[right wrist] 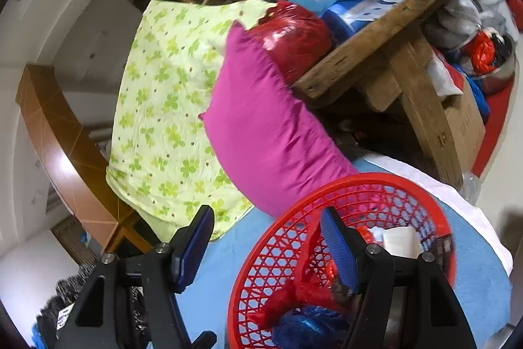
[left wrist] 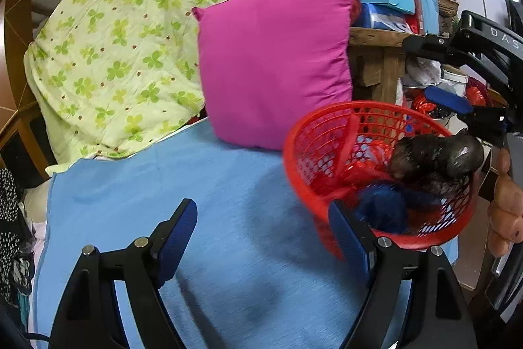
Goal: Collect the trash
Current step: 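Open the right gripper to drop the dark ball and withdraw both grippers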
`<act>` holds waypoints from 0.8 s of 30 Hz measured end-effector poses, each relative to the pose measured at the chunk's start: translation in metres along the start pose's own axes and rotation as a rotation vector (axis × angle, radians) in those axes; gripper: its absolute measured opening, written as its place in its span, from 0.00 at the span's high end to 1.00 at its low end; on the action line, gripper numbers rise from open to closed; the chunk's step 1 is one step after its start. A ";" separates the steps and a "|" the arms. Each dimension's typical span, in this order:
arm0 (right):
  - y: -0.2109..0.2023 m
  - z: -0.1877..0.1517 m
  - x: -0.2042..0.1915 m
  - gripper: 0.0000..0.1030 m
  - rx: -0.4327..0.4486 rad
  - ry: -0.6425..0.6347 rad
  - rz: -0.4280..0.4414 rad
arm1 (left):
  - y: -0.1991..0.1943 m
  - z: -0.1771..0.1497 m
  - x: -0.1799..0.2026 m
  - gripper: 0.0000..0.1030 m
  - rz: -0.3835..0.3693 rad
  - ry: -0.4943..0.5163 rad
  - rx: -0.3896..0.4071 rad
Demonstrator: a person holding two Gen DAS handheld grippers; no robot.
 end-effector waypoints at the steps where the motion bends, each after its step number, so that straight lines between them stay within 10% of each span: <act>1: 0.002 -0.003 -0.004 0.30 -0.004 -0.013 -0.002 | 0.000 -0.002 -0.003 0.19 0.004 -0.003 -0.003; 24: 0.032 -0.060 -0.093 0.27 0.006 -0.263 -0.067 | -0.013 -0.020 -0.085 0.17 -0.001 -0.145 -0.024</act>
Point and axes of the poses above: each gripper's, at about its wrist camera, not at the fingertips, and y roughly the way its jaws point, x to its right, z to its top, the point moved 4 cm from there along y, roughly the way its jaws point, and after that the axes turned 2 degrees about x, right-handed, at the moved point
